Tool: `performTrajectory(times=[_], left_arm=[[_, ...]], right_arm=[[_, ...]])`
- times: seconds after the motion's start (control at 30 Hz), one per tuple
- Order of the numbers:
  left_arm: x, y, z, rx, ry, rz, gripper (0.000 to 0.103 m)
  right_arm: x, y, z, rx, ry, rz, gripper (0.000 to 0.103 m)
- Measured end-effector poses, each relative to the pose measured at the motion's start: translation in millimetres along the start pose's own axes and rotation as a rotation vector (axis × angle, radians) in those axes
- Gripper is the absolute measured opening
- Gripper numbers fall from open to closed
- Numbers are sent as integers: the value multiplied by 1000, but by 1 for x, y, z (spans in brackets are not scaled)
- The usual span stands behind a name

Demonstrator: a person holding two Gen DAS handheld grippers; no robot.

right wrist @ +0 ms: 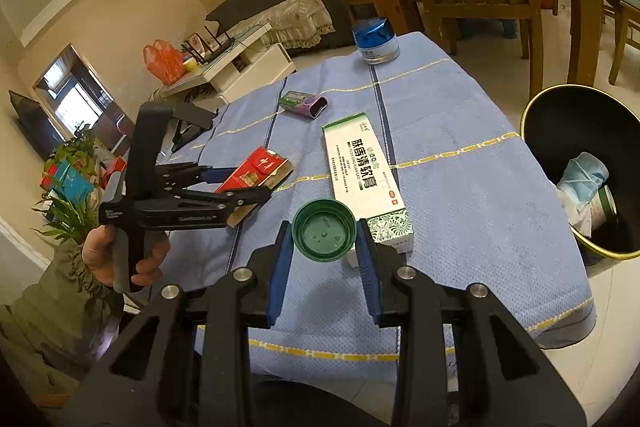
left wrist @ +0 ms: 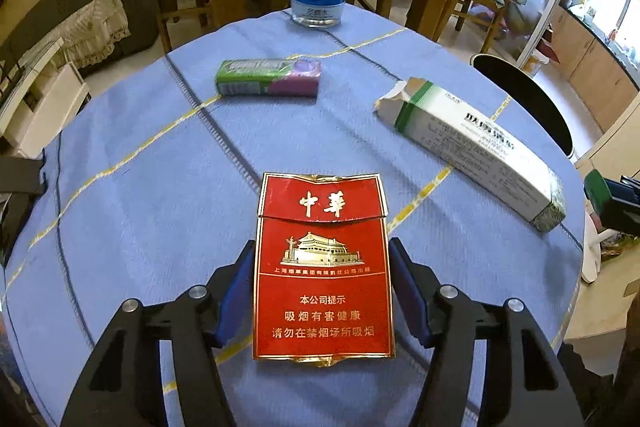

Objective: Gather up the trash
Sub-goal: 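Grasp the red Zhonghua cigarette pack with the left gripper while the right gripper holds the cap, then carry the cap and cigarette pack to the bin and open both grippers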

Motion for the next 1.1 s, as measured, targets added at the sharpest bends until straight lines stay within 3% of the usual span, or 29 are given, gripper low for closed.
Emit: performTrajectory(times=[0.23, 0.47, 0.87, 1.1], left_arm=[[-31, 7, 6, -6, -79, 96, 62], [-68, -25, 22, 72, -182, 120, 62], [-82, -85, 40, 199, -246, 140, 62], [-85, -117, 57, 242, -267, 136, 62]], right_arm=[[-5, -3, 1, 0, -8, -14, 32], [-21, -20, 3, 20, -39, -46, 32], [-79, -92, 7, 111, -138, -176, 32], [-110, -137, 31, 122, -179, -300, 32]])
Point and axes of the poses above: each gripper's, at about its wrist camera, not at the fingertips, and x roughly the way its jaws point, y to its left, z to its top, the point moved 2 cm from there along x, roughly the way its jaws point, and after that the axes turned 13 degrees about z, right-handed, at the moved point
